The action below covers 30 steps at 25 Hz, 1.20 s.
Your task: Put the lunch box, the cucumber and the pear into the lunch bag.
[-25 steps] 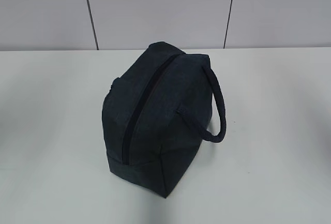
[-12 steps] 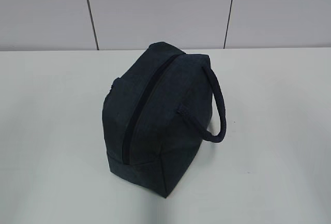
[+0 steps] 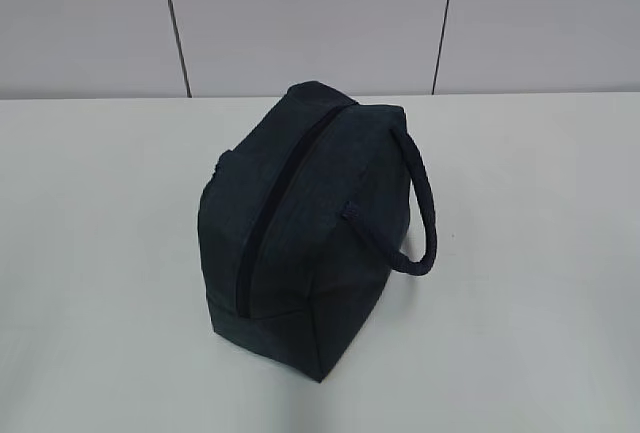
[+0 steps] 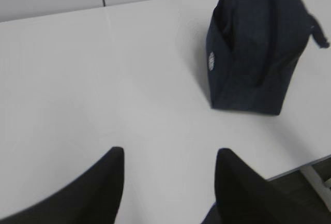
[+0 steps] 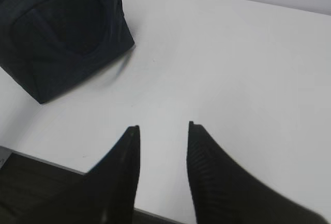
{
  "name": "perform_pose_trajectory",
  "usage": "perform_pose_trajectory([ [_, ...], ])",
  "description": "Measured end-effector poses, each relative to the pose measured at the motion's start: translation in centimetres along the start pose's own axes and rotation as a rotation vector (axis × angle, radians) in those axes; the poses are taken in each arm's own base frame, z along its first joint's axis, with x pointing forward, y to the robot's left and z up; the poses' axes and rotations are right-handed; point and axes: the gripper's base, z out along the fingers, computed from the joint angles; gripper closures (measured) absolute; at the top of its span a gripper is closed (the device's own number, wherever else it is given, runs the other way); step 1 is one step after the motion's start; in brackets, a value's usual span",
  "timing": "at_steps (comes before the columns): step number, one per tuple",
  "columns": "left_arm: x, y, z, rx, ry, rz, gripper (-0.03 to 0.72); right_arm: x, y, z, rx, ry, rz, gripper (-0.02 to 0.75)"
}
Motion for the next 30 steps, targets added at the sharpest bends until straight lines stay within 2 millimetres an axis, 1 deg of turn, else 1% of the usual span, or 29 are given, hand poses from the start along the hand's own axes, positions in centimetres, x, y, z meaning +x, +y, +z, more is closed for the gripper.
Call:
perform_pose_trajectory([
  [2,0.4,0.3,0.5,-0.025,0.028,0.01,0.344,0.8,0.0,0.4,0.001,0.029,-0.001,0.434],
  [6,0.5,0.3,1.0,-0.024,0.012,0.008,0.336,2.1,0.1,2.2,-0.007,0.105,0.0,0.331],
  [8,0.7,0.3,1.4,-0.017,0.017,0.003,0.326,2.6,0.1,3.1,-0.008,0.13,0.002,0.303],
  [12,0.7,0.3,1.5,-0.014,0.013,0.001,0.315,3.6,0.1,4.9,-0.003,0.152,0.003,0.29],
  [14,0.6,0.3,1.5,-0.013,0.011,0.0,0.295,3.8,0.1,5.3,0.003,0.153,0.01,0.288],
  [18,0.6,0.5,1.5,-0.042,0.011,-0.013,0.219,3.8,0.0,5.3,0.016,0.145,0.015,0.288],
  [20,0.7,0.8,1.4,-0.068,0.012,-0.012,0.202,3.8,0.0,5.3,0.017,0.144,0.016,0.288],
  [25,0.7,0.9,1.4,-0.081,0.012,-0.016,0.194,3.8,0.0,5.3,0.017,0.144,0.016,0.293],
  [30,0.7,0.8,1.4,-0.077,0.012,-0.018,0.202,3.7,0.0,5.3,0.017,0.141,0.016,0.293],
])
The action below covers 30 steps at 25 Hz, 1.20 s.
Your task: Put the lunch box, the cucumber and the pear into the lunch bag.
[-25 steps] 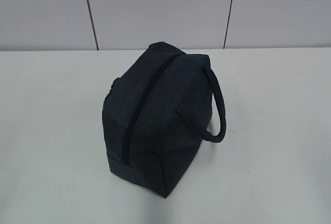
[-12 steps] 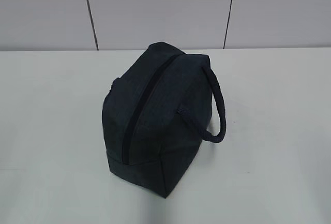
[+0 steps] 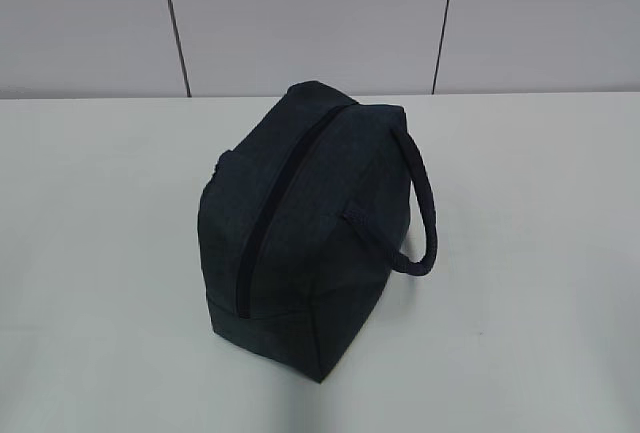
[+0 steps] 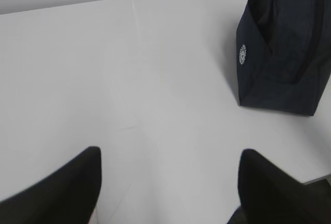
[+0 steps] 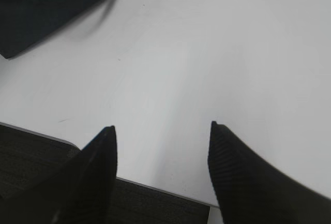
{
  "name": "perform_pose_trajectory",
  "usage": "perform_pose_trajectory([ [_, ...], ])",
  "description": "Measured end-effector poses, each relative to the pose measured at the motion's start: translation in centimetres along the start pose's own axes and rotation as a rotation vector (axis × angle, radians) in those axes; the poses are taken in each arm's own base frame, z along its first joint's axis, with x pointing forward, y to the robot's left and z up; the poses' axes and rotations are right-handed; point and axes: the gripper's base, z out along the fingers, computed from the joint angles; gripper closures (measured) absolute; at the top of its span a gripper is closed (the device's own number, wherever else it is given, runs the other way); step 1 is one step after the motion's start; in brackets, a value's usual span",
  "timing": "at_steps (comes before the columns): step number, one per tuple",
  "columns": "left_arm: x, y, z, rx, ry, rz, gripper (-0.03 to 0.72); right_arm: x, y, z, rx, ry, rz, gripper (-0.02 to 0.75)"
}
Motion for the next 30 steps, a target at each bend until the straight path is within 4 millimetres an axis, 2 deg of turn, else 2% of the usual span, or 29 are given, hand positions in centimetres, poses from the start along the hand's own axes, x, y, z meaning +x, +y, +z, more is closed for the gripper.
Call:
perform_pose_trajectory([
  [6,0.0,-0.08,0.0,0.008,0.0,-0.004,0.25,-0.02,0.0,0.0,0.0,-0.002,0.0,0.293],
  [13,0.0,-0.08,0.0,0.008,0.0,-0.004,0.261,-0.02,0.0,0.0,0.0,-0.002,0.002,0.293],
  [20,0.0,-0.07,0.0,0.007,0.0,-0.004,0.303,-0.02,0.0,0.0,0.0,-0.002,0.002,0.293],
  [30,-0.05,-0.38,0.09,-0.207,-0.005,-0.118,0.329,0.51,0.18,-0.73,0.103,-0.056,0.066,0.293],
])
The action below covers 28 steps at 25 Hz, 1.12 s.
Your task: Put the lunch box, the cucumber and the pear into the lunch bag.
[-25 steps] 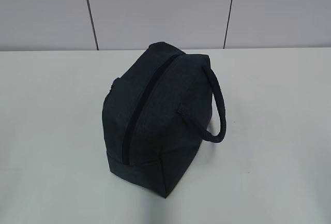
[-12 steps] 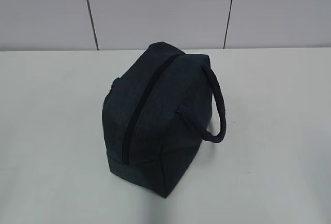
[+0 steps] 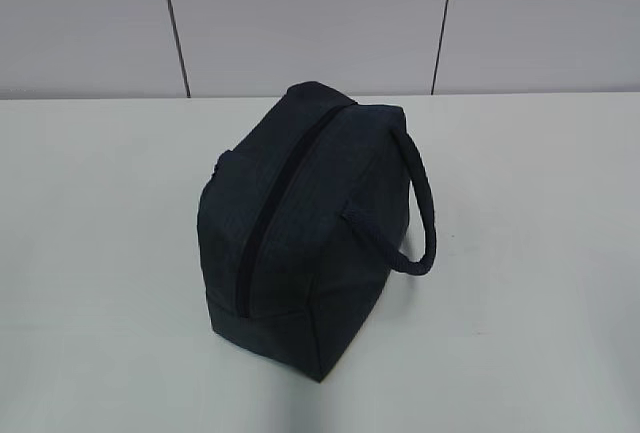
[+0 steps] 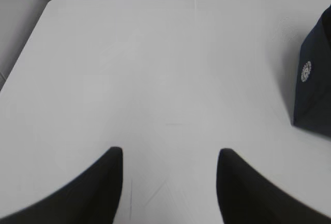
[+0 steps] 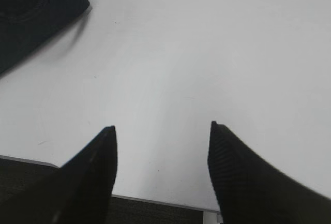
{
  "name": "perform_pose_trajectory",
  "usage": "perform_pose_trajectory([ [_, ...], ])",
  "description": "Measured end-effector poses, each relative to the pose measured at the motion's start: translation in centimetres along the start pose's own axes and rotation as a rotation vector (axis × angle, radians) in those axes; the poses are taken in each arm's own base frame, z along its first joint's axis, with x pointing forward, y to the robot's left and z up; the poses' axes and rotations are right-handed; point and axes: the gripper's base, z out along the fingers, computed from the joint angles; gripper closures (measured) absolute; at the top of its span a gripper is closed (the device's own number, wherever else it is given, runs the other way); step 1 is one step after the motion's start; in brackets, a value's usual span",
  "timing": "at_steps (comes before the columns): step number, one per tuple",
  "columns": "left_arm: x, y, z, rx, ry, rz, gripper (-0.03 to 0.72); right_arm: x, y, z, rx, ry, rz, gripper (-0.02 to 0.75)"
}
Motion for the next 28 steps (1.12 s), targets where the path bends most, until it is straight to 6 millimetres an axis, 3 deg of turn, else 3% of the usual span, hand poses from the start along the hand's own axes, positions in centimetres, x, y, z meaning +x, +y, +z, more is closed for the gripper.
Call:
perform_pose_trajectory([
  [28,0.0,0.07,-0.01,0.051,0.001,0.027,0.427,0.01,0.0,-0.02,0.002,-0.002,0.001,0.293],
])
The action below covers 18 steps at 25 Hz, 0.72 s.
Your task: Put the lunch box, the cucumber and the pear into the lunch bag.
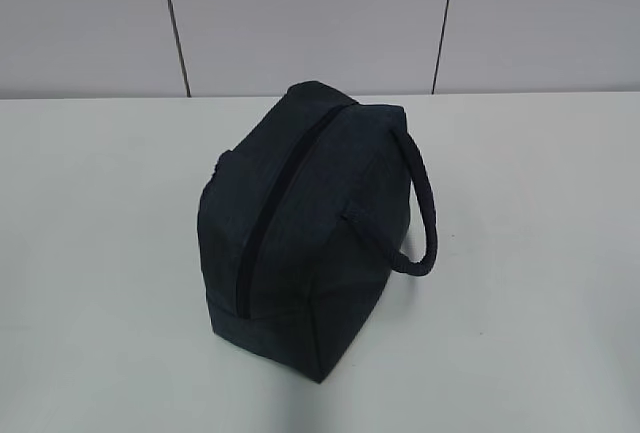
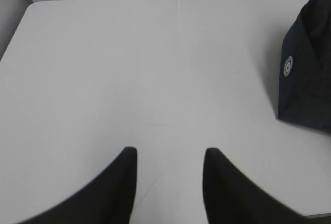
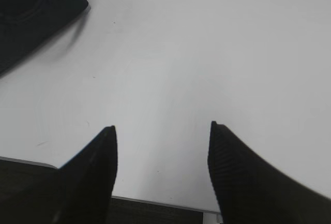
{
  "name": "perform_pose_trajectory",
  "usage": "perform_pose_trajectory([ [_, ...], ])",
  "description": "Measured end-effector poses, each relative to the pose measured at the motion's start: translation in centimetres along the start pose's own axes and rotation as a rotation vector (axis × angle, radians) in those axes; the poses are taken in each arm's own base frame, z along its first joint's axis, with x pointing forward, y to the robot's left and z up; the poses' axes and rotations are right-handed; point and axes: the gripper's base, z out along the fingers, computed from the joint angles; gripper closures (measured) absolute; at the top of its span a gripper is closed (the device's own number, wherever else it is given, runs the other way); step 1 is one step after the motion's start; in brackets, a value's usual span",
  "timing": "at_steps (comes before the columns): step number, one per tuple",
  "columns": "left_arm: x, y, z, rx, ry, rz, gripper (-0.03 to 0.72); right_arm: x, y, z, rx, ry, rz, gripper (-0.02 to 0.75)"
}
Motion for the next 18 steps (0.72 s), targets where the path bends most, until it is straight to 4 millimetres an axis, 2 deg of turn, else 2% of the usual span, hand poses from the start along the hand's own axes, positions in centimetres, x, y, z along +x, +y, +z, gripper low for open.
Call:
perform_pose_trajectory([
  [18,0.0,0.0,0.0,0.0,0.0,0.0,0.447,0.0,0.0,0.0,0.0,0.0,0.0,0.293],
])
